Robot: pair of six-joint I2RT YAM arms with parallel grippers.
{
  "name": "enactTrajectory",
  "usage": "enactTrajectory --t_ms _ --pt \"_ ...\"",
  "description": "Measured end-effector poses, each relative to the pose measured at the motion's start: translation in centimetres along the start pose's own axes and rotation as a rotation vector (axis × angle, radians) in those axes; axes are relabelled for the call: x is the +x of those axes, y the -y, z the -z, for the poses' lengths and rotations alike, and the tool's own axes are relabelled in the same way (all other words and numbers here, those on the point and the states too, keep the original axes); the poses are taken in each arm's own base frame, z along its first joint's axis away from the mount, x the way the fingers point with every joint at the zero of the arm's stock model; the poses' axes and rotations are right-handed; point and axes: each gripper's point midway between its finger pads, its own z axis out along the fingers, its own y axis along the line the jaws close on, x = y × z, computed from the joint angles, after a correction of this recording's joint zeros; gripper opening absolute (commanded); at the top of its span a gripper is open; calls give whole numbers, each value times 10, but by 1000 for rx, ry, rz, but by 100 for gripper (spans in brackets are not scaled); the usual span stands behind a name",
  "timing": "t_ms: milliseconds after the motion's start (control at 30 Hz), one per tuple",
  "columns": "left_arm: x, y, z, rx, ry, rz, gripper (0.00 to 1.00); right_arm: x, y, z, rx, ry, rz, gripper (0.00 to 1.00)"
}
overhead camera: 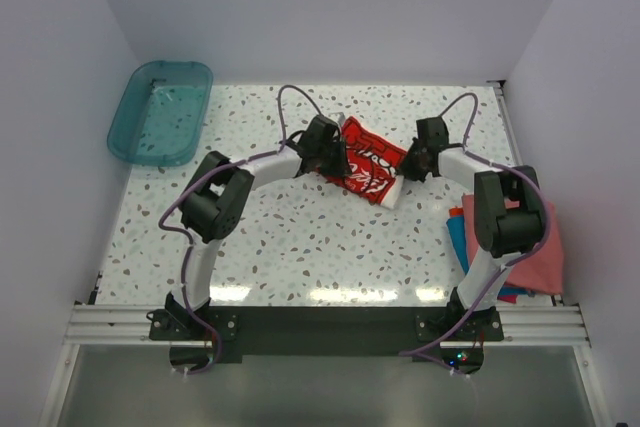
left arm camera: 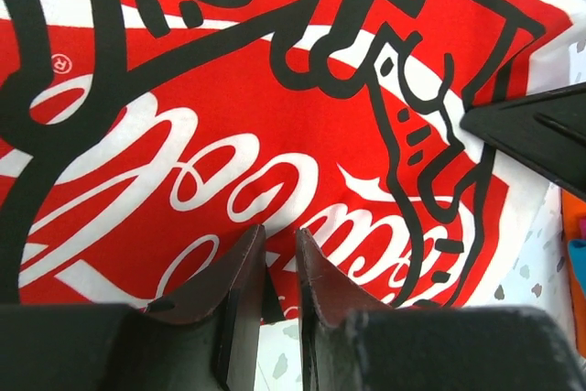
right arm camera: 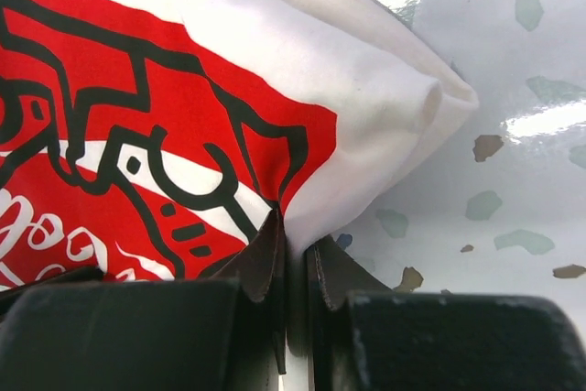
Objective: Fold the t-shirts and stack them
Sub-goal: Neatly place the folded tshirt to the corner
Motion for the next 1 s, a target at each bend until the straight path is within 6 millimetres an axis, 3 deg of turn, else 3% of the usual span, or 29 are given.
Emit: enactTrajectory --t_ms 200,400,600,767,1000 --pt "-7 1 21 -39 -7 -4 26 -17 12 14 112 8 -5 0" --pt "-38 17 65 -24 66 -17 26 -41 40 33 273 38 -41 0" --pt "-66 36 107 18 151 -43 26 -88 46 77 404 127 -87 0" --pt "-69 40 121 25 166 -58 27 -129 42 122 501 233 -129 0" --pt "-58 32 123 7 128 -53 26 -145 71 168 685 287 -216 0"
